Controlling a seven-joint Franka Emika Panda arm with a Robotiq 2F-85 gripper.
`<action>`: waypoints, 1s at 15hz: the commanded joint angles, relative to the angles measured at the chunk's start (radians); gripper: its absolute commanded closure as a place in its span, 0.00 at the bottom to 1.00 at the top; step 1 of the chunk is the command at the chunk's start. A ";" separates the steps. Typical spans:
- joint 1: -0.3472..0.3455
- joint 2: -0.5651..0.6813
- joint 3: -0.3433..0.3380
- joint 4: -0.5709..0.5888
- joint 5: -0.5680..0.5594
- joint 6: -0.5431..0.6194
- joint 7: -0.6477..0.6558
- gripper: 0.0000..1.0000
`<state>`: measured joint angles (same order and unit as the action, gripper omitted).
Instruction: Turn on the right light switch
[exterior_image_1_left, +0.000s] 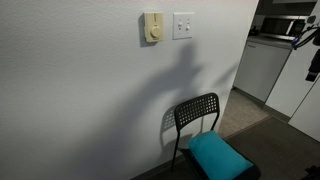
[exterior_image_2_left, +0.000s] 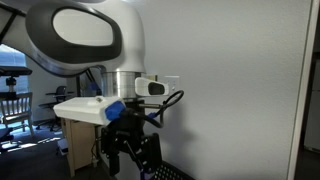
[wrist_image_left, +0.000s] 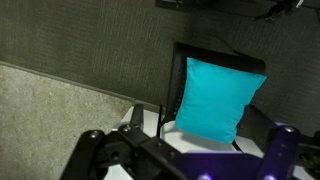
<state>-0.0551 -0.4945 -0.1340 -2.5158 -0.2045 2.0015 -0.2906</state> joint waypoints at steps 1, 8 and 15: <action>-0.002 0.000 0.003 0.001 0.002 -0.002 -0.001 0.00; 0.035 0.008 0.042 0.003 -0.037 0.072 -0.031 0.00; 0.128 0.050 0.077 0.062 -0.071 0.196 -0.189 0.00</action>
<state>0.0425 -0.4906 -0.0567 -2.5023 -0.2523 2.1571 -0.3847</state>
